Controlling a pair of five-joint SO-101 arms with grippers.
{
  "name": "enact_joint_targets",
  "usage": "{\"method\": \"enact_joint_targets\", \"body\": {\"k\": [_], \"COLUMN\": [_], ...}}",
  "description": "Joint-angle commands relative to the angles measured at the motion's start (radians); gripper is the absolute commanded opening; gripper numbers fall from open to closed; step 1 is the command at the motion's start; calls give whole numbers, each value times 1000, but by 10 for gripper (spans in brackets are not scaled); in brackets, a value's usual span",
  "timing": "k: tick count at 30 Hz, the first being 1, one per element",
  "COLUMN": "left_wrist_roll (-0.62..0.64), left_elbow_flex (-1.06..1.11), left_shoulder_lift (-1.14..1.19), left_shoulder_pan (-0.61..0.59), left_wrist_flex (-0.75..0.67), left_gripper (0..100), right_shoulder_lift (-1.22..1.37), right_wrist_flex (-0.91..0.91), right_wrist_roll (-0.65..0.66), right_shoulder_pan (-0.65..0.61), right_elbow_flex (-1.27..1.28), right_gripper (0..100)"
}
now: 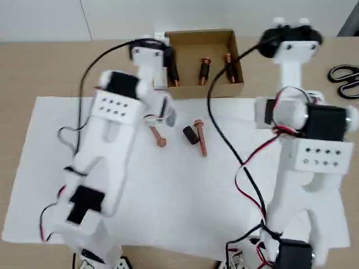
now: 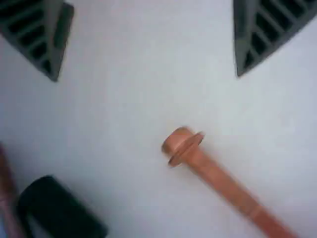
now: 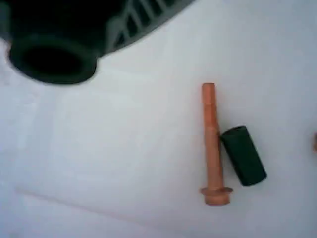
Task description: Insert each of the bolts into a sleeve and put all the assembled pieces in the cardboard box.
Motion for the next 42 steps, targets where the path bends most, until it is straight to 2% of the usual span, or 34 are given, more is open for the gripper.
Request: {"method": "enact_joint_targets", "body": {"k": [1, 5, 12, 16, 25, 42], "left_wrist_roll": [3, 20, 373, 466, 500, 500], "left_elbow_flex": [-162, -219, -380, -496, -556, -556], "left_shoulder_lift": [121, 255, 442, 532, 641, 741], "left_shoulder_pan": [55, 123, 209, 210, 232, 232], "left_wrist_flex": [-3, -5, -87, -91, -89, -98], "left_gripper": [218, 218, 218, 217, 217, 217], "right_shoulder_lift": [-84, -162, -278, -337, -430, -429], "right_wrist_flex": [7, 2, -8, -54, -119, -119], "right_wrist_roll": [60, 109, 123, 123, 124, 124], "right_shoulder_pan": [91, 191, 217, 217, 219, 219], "right_elbow_flex": [34, 83, 207, 293, 400, 400], "right_gripper": [3, 3, 4, 4, 4, 4]}}
